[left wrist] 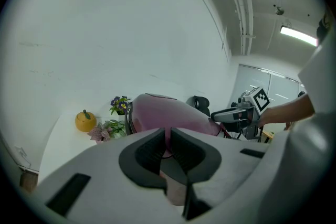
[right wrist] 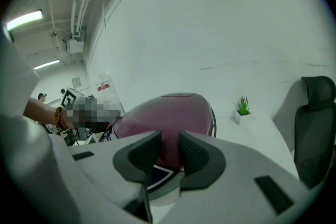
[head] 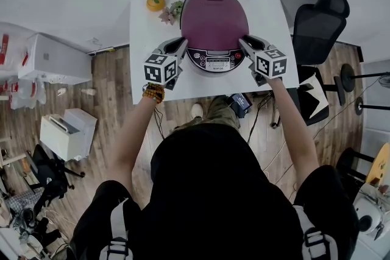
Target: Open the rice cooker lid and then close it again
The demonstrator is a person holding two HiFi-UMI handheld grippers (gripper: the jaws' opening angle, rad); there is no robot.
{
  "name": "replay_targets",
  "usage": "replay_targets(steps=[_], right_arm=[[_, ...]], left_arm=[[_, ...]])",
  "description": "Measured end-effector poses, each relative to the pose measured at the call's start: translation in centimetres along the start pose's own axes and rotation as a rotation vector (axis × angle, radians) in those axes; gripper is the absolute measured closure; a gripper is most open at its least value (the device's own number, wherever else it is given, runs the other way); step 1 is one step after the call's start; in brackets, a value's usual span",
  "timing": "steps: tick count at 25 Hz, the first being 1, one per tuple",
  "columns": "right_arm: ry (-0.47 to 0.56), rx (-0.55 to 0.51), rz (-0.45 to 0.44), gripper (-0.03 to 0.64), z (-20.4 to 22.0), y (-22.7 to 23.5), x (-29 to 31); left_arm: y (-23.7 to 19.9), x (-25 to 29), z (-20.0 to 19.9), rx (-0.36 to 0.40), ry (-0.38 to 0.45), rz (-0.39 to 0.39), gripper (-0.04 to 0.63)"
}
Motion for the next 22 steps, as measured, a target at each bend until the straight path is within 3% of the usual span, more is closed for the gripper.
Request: replay_targets(steps=[15, 22], right_arm=[[0.003, -0.055, 0.031, 0.512, 0.09, -0.58, 0.08], [-0.001, -0.05, 0.027, 0.515, 0.18, -0.46, 0.16]], left_arm=[[0.09, 0.04, -0.01, 0.033, -0.011, -0.009, 0.545], [0.01, 0.17, 0.14, 0.014, -0.007, -0.008, 0.545]])
Point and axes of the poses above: the fingertips, and each gripper's own axes: x forward along the fingers, y to its right, z out of its underside, the point moved 10 cm from there along -x, backward along the fingers, and after that the axes turned 1 degree about z, right-handed, at the moved point
